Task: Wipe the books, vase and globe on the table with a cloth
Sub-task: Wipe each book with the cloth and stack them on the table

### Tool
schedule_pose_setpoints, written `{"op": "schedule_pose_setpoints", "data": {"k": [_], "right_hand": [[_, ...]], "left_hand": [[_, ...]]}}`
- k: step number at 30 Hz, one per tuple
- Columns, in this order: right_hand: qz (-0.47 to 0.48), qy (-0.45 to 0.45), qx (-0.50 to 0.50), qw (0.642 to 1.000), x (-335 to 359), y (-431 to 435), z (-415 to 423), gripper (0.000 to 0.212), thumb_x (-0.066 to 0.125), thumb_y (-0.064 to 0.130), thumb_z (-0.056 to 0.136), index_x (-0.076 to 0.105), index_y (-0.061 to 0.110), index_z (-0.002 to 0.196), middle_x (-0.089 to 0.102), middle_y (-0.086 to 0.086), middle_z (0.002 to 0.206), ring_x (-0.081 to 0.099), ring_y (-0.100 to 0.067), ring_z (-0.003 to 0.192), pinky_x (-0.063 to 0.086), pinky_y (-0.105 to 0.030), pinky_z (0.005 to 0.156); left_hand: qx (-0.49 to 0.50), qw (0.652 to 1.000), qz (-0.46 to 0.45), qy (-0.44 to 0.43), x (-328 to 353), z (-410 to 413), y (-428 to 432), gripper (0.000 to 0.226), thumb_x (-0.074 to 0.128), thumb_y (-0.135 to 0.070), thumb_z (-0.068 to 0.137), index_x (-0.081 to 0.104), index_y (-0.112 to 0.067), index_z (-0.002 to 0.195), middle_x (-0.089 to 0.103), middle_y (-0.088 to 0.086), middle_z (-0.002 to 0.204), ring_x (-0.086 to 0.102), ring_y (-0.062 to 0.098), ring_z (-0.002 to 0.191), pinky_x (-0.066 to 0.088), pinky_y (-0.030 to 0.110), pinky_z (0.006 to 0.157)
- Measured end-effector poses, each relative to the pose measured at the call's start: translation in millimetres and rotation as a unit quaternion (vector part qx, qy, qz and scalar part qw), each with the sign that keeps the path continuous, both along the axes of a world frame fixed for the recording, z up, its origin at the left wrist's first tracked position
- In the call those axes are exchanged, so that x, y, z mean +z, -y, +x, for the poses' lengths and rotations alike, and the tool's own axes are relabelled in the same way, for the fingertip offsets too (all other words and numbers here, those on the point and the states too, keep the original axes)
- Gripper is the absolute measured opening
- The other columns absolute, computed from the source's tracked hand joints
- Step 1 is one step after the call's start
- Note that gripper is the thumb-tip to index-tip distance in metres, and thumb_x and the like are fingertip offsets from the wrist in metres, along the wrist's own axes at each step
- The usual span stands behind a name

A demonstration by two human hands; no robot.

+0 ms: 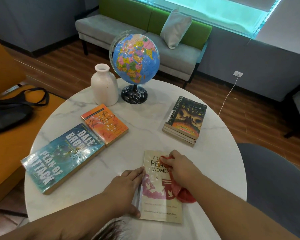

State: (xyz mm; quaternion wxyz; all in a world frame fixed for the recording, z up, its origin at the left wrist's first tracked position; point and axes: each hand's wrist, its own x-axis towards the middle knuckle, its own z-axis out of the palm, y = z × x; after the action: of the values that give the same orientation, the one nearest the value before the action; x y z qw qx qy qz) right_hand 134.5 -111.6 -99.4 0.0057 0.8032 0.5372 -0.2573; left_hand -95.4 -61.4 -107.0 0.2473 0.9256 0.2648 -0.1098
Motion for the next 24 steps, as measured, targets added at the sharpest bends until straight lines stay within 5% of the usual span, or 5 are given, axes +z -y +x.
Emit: {"op": "schedule_pose_setpoints", "data": {"k": [6, 11, 15, 19, 24], "right_hand": [[-0.038, 0.063, 0.049, 0.996, -0.5, -7.0, -8.8, 0.063, 0.059, 0.025, 0.09, 0.032, 0.036, 0.146, 0.038, -0.002, 0.126, 0.048, -0.026, 0.109, 0.046, -0.04, 0.098], [-0.004, 0.02, -0.034, 0.999, 7.3, -11.7, 0.6, 0.036, 0.048, 0.046, 0.096, 0.051, 0.027, 0.127, 0.051, 0.005, 0.108, 0.054, -0.012, 0.089, 0.052, -0.032, 0.084], [-0.074, 0.092, 0.088, 0.989, 7.9, -11.7, -10.1, 0.087, 0.073, 0.019, 0.079, 0.025, 0.042, 0.148, 0.032, 0.0, 0.131, 0.042, -0.026, 0.114, 0.043, -0.04, 0.101], [-0.027, -0.01, 0.009, 1.0, 6.6, -9.9, -0.7, 0.041, 0.051, 0.039, 0.096, 0.046, 0.037, 0.137, 0.046, 0.005, 0.119, 0.051, -0.013, 0.094, 0.047, -0.03, 0.091], [-0.04, 0.072, 0.078, 0.994, 6.9, -6.2, -10.9, 0.064, 0.059, 0.023, 0.091, 0.032, 0.04, 0.146, 0.038, 0.001, 0.127, 0.048, -0.024, 0.111, 0.045, -0.035, 0.098]], "left_hand": [[0.007, 1.0, 0.001, 0.009, -1.3, -0.5, 0.3, 0.125, 0.076, -0.061, 0.064, -0.002, -0.024, 0.154, -0.007, -0.013, 0.161, 0.01, 0.012, 0.143, 0.02, 0.028, 0.117], [0.006, 1.0, -0.002, 0.006, -0.8, 0.2, -0.2, 0.125, 0.076, -0.06, 0.064, -0.001, -0.023, 0.154, -0.008, -0.013, 0.16, 0.01, 0.012, 0.143, 0.02, 0.029, 0.117], [0.006, 1.0, 0.001, 0.006, -1.4, -0.3, 0.0, 0.125, 0.076, -0.06, 0.063, -0.001, -0.024, 0.154, -0.007, -0.013, 0.16, 0.01, 0.012, 0.143, 0.02, 0.029, 0.117], [0.002, 1.0, 0.003, 0.001, -1.4, 0.0, -0.2, 0.124, 0.075, -0.061, 0.064, -0.002, -0.024, 0.154, -0.008, -0.013, 0.16, 0.01, 0.012, 0.144, 0.02, 0.03, 0.118], [0.007, 1.0, 0.004, 0.009, -0.8, -0.5, 0.7, 0.125, 0.076, -0.06, 0.063, -0.001, -0.024, 0.154, -0.007, -0.013, 0.16, 0.01, 0.012, 0.143, 0.02, 0.029, 0.117]]}}
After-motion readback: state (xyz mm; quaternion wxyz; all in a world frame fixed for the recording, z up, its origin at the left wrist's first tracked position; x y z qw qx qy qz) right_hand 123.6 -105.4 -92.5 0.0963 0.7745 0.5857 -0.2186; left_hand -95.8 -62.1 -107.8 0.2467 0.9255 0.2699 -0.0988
